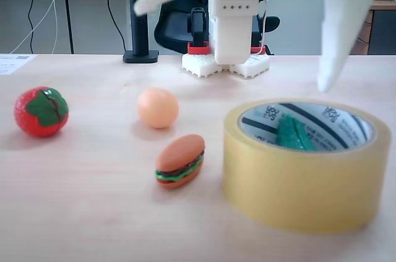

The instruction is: Grasp a cucumber and put it in the hole.

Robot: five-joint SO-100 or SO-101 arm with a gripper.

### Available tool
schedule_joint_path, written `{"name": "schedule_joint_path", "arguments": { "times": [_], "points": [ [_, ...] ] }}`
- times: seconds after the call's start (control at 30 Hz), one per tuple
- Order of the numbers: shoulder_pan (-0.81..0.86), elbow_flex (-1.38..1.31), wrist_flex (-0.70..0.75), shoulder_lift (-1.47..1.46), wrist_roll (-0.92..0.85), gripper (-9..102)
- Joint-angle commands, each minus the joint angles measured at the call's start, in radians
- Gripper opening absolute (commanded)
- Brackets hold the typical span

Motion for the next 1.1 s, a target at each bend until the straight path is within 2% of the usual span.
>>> {"name": "schedule_joint_path", "arguments": {
  "times": [0.0, 0.4, 0.6, 0.73, 1.07],
  "points": [
    [-0.005, -0.074, 0.046, 0.067, 0.091, 65],
    [0.026, -0.074, 0.063, 0.124, 0.086, 59],
    [0.103, -0.044, 0.071, 0.201, 0.078, 36],
    [0.175, 0.097, 0.071, 0.319, 0.052, 19],
    [0.339, 0.523, 0.061, 0.669, 0.018, 4]
  ]
}}
